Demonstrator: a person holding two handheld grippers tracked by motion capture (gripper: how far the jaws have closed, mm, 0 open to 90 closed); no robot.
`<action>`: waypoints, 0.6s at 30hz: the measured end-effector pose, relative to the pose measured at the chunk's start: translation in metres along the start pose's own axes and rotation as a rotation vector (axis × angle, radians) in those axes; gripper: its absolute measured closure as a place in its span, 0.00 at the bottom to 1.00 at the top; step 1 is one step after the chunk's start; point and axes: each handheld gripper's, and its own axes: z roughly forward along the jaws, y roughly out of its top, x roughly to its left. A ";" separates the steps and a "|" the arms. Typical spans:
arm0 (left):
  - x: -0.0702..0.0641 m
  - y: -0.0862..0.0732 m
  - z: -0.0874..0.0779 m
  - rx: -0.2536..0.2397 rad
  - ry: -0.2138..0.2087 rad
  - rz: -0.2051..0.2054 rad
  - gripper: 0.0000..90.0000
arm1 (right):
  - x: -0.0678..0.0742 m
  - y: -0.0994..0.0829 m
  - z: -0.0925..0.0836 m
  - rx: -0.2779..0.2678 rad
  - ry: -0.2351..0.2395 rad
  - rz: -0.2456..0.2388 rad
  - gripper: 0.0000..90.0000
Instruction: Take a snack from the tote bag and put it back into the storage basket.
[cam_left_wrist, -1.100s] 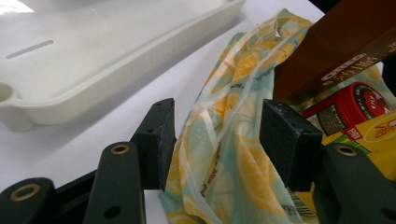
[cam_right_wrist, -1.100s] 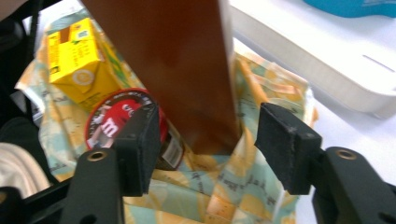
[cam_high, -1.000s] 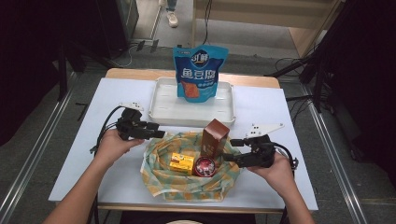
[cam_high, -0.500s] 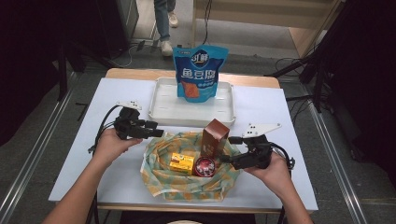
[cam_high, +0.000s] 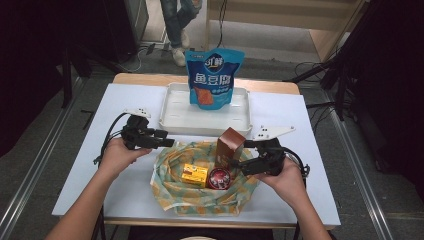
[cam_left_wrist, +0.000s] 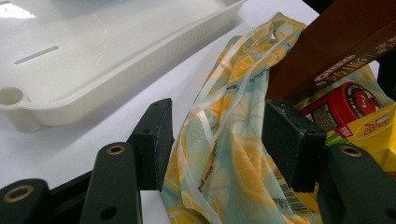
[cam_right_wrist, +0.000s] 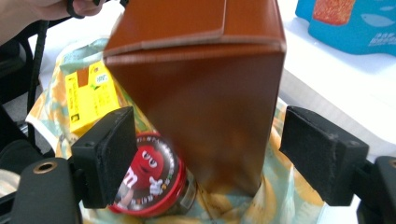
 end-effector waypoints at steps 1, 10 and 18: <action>0.000 0.000 0.000 -0.001 0.001 0.002 0.49 | 0.000 0.001 0.001 -0.003 -0.001 0.003 0.22; 0.000 0.000 -0.001 -0.006 -0.003 -0.001 0.49 | 0.003 0.014 0.008 -0.012 -0.012 -0.003 0.24; 0.000 0.000 -0.002 -0.014 -0.008 -0.002 0.48 | 0.008 0.017 0.021 0.014 -0.030 -0.005 0.32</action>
